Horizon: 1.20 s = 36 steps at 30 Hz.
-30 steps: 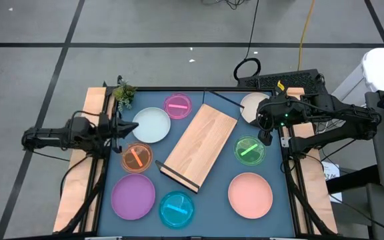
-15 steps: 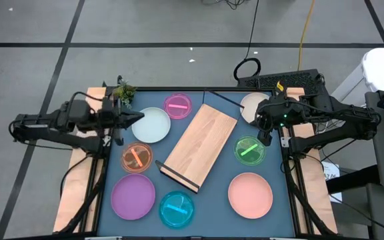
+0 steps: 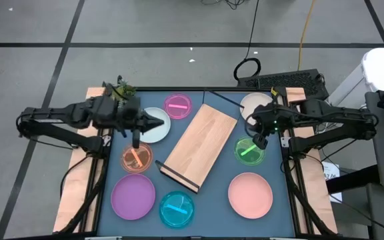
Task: Place and stack plates onto a shelf
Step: Put the light brown plate on the shelf
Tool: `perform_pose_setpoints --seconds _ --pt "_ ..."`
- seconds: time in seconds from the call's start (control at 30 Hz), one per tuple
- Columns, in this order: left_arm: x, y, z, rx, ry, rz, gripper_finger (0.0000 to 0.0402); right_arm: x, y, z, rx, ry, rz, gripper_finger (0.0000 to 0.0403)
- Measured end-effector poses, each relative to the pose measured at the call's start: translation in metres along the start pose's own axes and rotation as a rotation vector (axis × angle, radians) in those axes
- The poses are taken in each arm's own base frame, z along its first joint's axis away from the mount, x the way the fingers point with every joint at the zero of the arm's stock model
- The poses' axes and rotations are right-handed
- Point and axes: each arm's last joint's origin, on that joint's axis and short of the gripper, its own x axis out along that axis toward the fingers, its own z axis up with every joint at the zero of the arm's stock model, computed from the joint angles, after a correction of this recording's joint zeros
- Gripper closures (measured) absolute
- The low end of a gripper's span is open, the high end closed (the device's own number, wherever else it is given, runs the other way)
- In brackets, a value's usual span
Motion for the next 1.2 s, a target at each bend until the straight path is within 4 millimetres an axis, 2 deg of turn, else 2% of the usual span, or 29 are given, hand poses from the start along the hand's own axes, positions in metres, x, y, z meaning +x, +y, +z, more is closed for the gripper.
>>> perform_pose_setpoints --seconds 0.2,0.37,0.67,0.83,1.0,1.2 --pt "0.019 0.000 -0.008 -0.130 0.072 -0.006 0.0398 0.012 -0.002 -0.006 0.000 0.042 -0.026 0.0403" --pt "0.029 0.001 -0.012 -0.150 0.098 0.006 0.0398 0.030 -0.012 -0.015 0.026 0.103 -0.084 0.0403" --pt "0.036 0.002 -0.015 -0.160 0.110 0.032 0.0398 0.065 -0.047 -0.040 0.344 0.287 -0.230 0.0403" --pt "0.035 0.002 -0.014 -0.154 0.099 0.039 0.0398 0.079 -0.065 -0.052 0.442 0.352 -0.271 0.0403" --pt "0.035 0.002 -0.014 -0.128 0.097 0.046 0.0398 0.094 -0.084 -0.063 0.414 0.387 -0.294 0.0395" --pt "0.036 0.003 -0.014 -0.129 0.096 0.051 0.0398 0.111 -0.104 -0.067 0.379 0.450 -0.283 0.0357"
